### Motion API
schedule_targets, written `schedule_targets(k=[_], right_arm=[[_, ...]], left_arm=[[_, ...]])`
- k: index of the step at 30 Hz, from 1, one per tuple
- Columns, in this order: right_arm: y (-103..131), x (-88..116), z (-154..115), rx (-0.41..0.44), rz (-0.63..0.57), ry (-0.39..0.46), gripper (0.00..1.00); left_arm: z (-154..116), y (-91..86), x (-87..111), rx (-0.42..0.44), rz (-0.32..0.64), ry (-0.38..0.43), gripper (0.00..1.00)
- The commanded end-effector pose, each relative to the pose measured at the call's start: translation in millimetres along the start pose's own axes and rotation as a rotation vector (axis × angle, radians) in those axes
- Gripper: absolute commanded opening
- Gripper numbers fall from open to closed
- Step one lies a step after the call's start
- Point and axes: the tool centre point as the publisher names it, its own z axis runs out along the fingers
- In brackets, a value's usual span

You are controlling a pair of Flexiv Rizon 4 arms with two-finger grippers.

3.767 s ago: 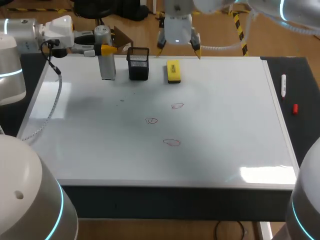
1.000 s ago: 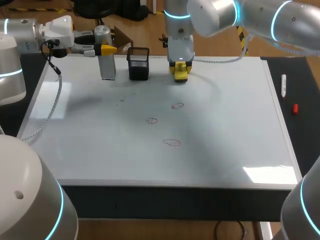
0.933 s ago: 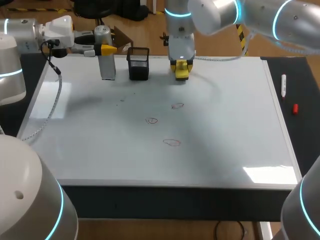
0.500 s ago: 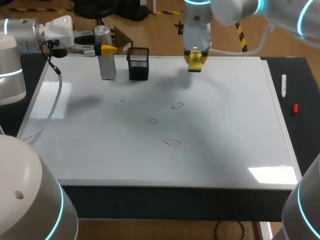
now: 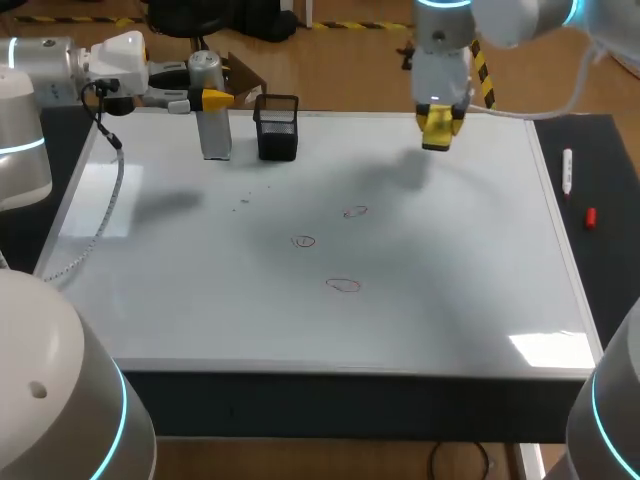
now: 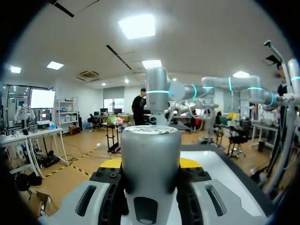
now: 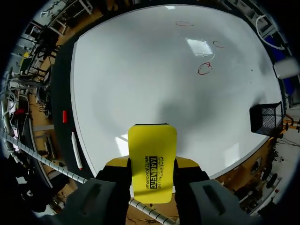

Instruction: Pick up the inspection probe, press it on each red-marked spot on the whiteboard one by one, put down the probe, pick up the eraser, and wipe off all the red marks.

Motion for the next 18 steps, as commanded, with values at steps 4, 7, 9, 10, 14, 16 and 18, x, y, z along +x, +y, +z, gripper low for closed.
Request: schedule_targets(k=[4, 7, 9, 10, 14, 16, 18], right_arm=[[7, 34, 3, 0.013, 0.051, -0.038, 0.00], [11, 46, 5, 0.028, 0.082, -0.050, 0.00], [12, 54, 9, 0.026, 0.104, -0.046, 0.00], [14, 57, 10, 0.025, 0.112, -0.040, 0.00], [20, 70, 16, 0.017, 0.142, -0.037, 0.00], [23, 77, 17, 0.010, 0.155, -0.037, 0.00], [28, 83, 18, 0.007, 0.171, -0.039, 0.00]], left_arm=[[0, -0.9, 0.2, 0.001, 0.001, -0.001, 0.00], [0, -0.9, 0.2, 0.001, 0.001, -0.001, 0.00], [0, -0.9, 0.2, 0.001, 0.001, -0.001, 0.00], [0, -0.9, 0.2, 0.001, 0.001, -0.001, 0.00], [0, -0.9, 0.2, 0.001, 0.001, -0.001, 0.00], [0, -0.9, 0.2, 0.001, 0.001, -0.001, 0.00], [0, -0.9, 0.2, 0.001, 0.001, -0.001, 0.00]])
